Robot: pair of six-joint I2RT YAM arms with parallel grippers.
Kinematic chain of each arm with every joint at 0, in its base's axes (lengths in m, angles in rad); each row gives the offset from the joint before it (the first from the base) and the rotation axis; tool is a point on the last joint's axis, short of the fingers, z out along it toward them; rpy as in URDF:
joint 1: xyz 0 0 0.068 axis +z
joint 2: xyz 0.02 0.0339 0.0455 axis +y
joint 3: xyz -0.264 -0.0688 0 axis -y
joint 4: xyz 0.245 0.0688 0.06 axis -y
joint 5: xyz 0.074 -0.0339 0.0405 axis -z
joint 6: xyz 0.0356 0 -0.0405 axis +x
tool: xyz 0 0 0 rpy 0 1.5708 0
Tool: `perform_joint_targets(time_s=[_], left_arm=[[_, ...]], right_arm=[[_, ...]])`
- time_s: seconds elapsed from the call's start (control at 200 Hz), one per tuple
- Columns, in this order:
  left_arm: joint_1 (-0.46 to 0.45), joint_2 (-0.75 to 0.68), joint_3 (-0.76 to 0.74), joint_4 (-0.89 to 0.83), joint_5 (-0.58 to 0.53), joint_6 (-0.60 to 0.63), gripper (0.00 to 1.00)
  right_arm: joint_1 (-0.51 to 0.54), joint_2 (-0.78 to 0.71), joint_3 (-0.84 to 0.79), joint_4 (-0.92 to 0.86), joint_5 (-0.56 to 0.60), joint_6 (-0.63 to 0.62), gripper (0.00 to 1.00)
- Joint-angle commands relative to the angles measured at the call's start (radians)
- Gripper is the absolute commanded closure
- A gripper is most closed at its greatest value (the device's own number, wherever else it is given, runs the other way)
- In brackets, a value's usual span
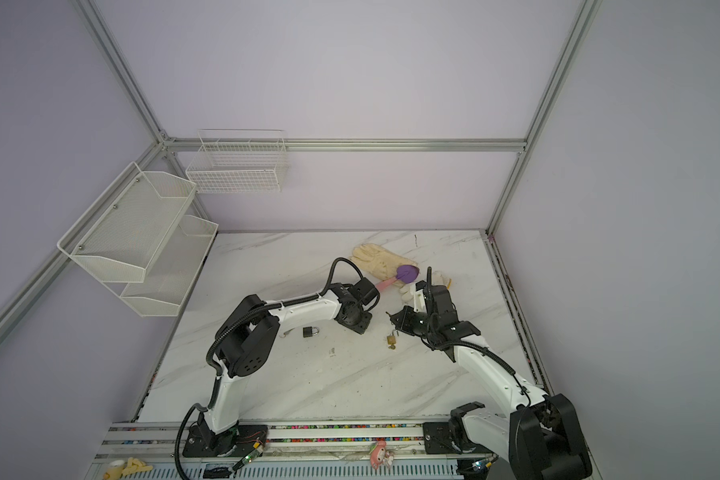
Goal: Unlock with the key
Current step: 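Close the left gripper on the black padlock's body, then lift the black padlock with the left gripper toward the right gripper holding the key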
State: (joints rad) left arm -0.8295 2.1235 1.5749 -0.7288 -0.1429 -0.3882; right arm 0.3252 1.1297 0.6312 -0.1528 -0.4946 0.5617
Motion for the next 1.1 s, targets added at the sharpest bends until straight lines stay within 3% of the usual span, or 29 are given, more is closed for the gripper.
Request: perform_joint_targets(time_s=[0.0, 0.265, 0.555, 0.725, 0.88, 1.095], left_arm=[[-0.004, 0.047, 0.011, -0.062, -0.03, -0.027, 0.56], [-0.004, 0.06, 0.02, -0.074, -0.043, -0.092, 0.69], [0.006, 0.006, 0.05, -0.064, -0.079, -0.251, 0.82], [0.037, -0.054, 0.019, -0.046, -0.053, -0.444, 0.88], [0.056, -0.179, -0.098, 0.039, -0.027, -0.613, 0.89], [0.058, -0.38, -0.255, 0.14, -0.026, -0.837, 0.93]], right_arm=[[-0.007, -0.013, 0.026, -0.006, -0.016, -0.019, 1.0], [-0.007, -0.037, 0.05, -0.032, -0.013, -0.018, 1.0], [-0.005, -0.028, 0.154, -0.123, 0.056, -0.1, 1.0], [-0.004, -0.012, 0.197, -0.158, 0.11, -0.101, 1.0], [0.005, 0.007, 0.206, -0.172, 0.133, -0.114, 1.0], [0.1, 0.017, 0.23, -0.185, 0.201, -0.104, 1.0]])
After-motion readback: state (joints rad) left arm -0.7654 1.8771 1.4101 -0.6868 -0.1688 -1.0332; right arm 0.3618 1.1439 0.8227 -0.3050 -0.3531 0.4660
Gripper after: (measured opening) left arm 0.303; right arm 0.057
